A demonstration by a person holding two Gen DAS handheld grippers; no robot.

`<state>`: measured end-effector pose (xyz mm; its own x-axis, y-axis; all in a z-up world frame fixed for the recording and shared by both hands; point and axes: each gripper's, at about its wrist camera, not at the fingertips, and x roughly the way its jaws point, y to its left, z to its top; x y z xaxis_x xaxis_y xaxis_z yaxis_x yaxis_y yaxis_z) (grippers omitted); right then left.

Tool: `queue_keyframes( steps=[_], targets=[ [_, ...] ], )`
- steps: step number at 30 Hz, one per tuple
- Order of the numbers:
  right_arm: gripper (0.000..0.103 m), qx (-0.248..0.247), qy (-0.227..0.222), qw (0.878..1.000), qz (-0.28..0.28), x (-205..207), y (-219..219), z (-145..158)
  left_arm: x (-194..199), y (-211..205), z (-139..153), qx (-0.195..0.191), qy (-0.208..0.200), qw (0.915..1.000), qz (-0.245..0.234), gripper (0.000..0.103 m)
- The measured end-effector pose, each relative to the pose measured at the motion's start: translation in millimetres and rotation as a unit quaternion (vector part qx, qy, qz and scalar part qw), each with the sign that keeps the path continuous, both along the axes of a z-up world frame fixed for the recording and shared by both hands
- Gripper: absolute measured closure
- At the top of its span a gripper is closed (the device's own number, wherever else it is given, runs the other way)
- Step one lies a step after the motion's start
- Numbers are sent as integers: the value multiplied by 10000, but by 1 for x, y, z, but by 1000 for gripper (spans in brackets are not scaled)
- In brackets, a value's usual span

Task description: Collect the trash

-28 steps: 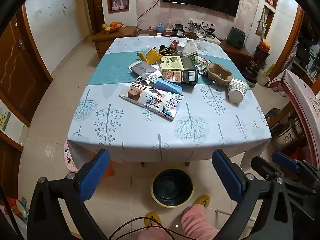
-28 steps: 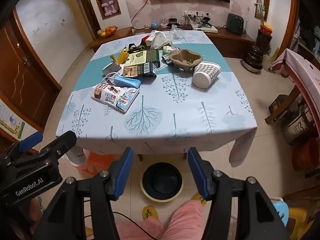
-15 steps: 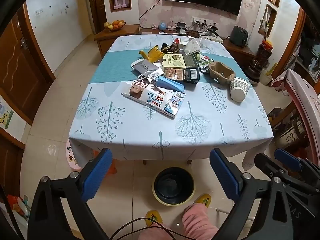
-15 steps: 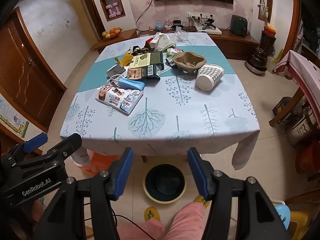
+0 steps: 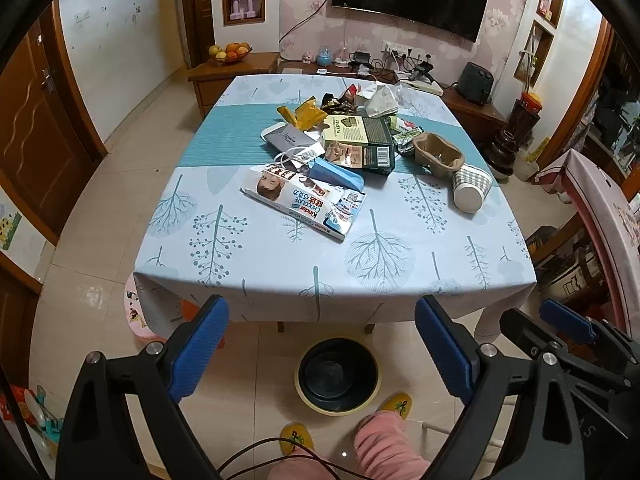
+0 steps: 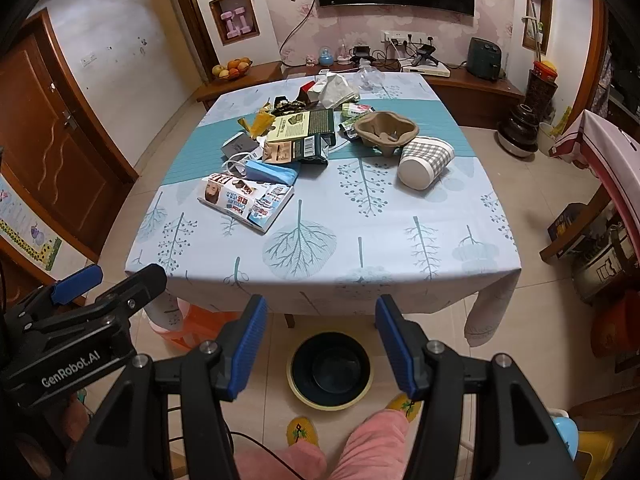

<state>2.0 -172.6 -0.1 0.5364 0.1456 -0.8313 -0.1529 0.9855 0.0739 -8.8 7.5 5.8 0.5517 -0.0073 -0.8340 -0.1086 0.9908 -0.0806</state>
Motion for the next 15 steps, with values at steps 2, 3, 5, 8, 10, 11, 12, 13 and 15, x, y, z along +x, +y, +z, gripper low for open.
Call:
queue_keyframes(
  steps=[2,3,5,8,10,11,12,13,15],
  targets=[
    [46,-7,-5,10000,-7,0,1,0,-1,0,0,-8,2,10000,-7,10],
    [46,-4,-6,10000,-11,0,1,1,0,-1,-1,1,-6,10000,-19,10],
    [46,-4,1,10000,1,0,1,1,-1,-2,-1,-9,9,10000,-22,10],
    [46,-7,-3,10000,10,0,1,1,-2,-3,-1,-54,28,10000,-31,10],
    [46,-4,-10,10000,-2,0,1,1,-2,-3,-1,-45,26,10000,-34,10],
    [46,0,-11,10000,-5,0,1,0,-3,-3,-1,-43,37,10000,-46,10],
    [46,3,-16,10000,-9,0,1,1,-3,-3,-1,-45,41,10000,-43,10],
    [46,5,-13,10000,-12,0,1,1,-1,-3,-3,-45,56,10000,-41,10],
    [46,11,-2,10000,-9,0,1,0,-1,-3,-3,-38,80,10000,-40,10]
  ],
)
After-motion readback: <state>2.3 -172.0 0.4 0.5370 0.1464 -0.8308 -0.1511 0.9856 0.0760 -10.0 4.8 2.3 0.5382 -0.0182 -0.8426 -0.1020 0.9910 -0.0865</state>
